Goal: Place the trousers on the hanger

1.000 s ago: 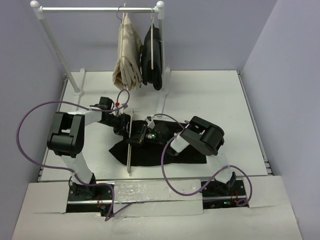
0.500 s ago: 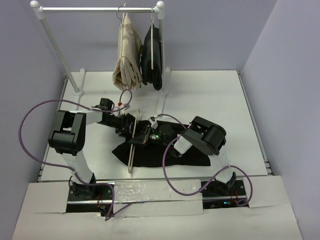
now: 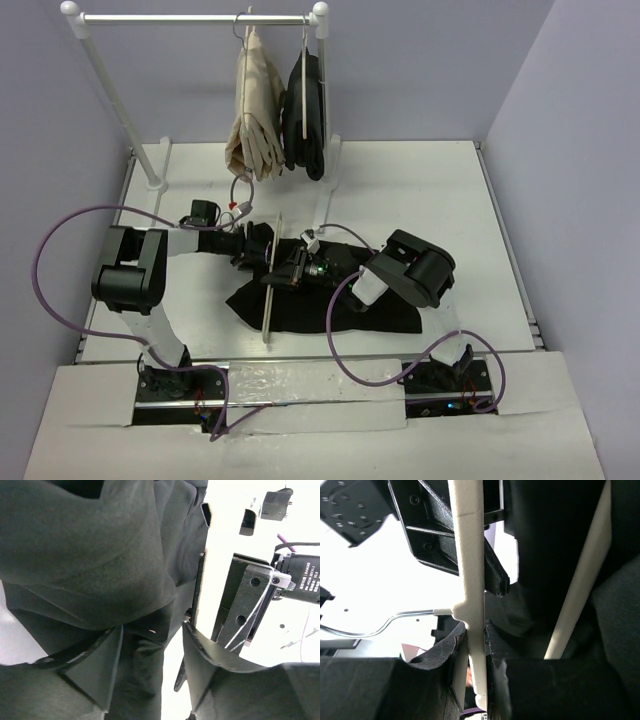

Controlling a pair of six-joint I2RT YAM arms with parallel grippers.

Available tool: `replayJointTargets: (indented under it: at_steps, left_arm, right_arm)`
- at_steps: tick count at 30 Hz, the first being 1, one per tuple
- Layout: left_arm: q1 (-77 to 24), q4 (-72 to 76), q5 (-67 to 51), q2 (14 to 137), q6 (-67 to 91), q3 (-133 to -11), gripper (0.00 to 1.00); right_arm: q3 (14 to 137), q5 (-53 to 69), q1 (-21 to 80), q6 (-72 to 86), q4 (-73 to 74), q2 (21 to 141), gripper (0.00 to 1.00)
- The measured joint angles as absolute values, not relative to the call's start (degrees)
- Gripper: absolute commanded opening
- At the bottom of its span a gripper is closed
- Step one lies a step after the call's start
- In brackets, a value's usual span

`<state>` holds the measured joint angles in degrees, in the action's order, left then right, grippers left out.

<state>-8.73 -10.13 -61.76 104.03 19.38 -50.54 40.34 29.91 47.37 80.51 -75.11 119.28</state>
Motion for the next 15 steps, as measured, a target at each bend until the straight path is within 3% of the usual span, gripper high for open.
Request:
replayJointTargets:
  at_steps: [4,8,10,15]
  left_arm:
    - [-8.4,-6.8,-62.4,104.0,21.4,-49.5,0.63]
    - [-7.3,-2.8,-64.4,103.7,24.5,-48.5,0.48]
    - [-6.4,-1.3,-65.4,103.4,25.5,-48.1,0.46]
    - [-5.7,2.0,-67.9,102.0,26.7,-47.1,0.57]
  right_arm:
    - [40.5,30.7,47.2,80.3,-76.0,119.5,0.00]
    - [40.6,31.0,46.8,80.0,-76.3,119.6,0.00]
    - [40.6,31.2,46.6,80.0,-76.3,120.0,0.00]
    - [40.7,31.6,46.2,81.2,-76.0,122.7,0.00]
